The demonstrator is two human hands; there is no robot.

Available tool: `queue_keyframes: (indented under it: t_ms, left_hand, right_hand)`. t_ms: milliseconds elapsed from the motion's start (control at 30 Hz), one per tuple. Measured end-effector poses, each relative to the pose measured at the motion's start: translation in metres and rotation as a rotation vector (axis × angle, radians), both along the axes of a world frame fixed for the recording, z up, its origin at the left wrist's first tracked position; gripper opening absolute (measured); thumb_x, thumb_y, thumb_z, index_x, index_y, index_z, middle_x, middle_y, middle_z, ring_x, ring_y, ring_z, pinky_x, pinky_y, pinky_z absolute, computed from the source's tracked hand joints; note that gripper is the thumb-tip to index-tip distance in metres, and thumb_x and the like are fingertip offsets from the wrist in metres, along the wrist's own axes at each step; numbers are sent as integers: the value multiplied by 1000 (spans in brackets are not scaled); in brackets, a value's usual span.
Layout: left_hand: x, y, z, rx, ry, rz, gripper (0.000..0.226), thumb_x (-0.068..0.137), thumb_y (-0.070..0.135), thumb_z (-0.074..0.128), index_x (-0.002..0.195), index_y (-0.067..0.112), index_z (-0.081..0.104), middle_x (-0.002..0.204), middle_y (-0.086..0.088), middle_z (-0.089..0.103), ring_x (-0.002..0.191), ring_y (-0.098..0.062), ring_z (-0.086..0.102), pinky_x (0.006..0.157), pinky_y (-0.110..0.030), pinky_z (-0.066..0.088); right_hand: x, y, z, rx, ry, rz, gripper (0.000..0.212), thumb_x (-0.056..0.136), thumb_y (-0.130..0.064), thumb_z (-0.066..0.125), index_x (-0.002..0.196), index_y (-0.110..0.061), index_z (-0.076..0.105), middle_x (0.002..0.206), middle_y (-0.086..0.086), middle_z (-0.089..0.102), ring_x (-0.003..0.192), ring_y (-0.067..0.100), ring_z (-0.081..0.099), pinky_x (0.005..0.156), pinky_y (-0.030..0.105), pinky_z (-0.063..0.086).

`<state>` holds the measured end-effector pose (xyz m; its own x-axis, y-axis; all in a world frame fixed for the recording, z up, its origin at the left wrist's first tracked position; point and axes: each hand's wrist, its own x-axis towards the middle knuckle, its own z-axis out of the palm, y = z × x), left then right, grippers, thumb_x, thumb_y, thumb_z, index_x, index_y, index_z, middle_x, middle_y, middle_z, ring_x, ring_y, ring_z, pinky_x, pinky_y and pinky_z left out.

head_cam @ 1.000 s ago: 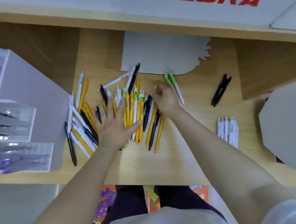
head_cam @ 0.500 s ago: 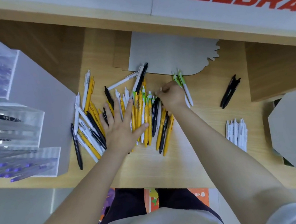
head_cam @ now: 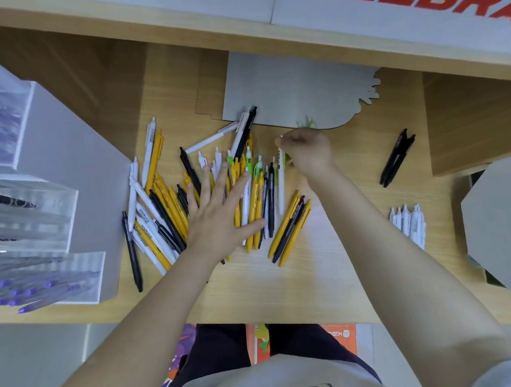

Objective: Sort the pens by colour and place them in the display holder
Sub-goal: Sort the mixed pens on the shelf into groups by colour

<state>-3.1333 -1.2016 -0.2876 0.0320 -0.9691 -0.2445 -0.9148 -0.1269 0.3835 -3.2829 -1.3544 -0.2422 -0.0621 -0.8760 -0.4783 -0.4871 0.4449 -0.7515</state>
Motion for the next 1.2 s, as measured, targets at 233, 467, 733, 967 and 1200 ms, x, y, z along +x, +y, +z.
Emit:
queue_keyframes:
  t_ms: [233,467,733,967,1200]
  left_hand:
    - [-14,-18,53,-93,615,328,44,92,48,64,128,22,62,118,1,65,107,-9,58,91,-27,45]
    - [-3,-9,44,202,1080,813,43,100,23,58,139,5,50,88,-10,73,62,-18,70,57,-25,56]
    - [3,-2,40,223,1259,906,46,96,21,65,136,5,48,90,-12,75,74,-27,73,60,-28,58]
    - [1,0,45,225,1281,865,31,97,22,64,125,11,54,90,-12,76,77,-28,74,63,-28,58]
    - [-12,-4,57,257,1369,772,21,93,26,68,110,15,63,99,-12,75,88,-27,74,80,-37,60]
  right_hand:
    - [2,23,35,114,-435,76,9,89,-10,70,92,-3,65,80,7,66,67,15,65,65,25,57]
    - [0,18,-4,-25,-5,51,8,89,-18,70,93,-12,70,88,1,69,81,23,67,79,40,59]
    - [-1,30,-36,-22,182,141,19,88,-15,68,107,-11,68,101,1,67,92,16,61,80,25,50]
    - [1,27,-30,44,128,50,14,84,-17,72,89,-17,59,93,1,64,82,17,60,68,27,49]
    - [-28,33,28,41,-351,-99,15,88,-9,69,101,-10,63,93,4,66,81,14,65,70,27,55]
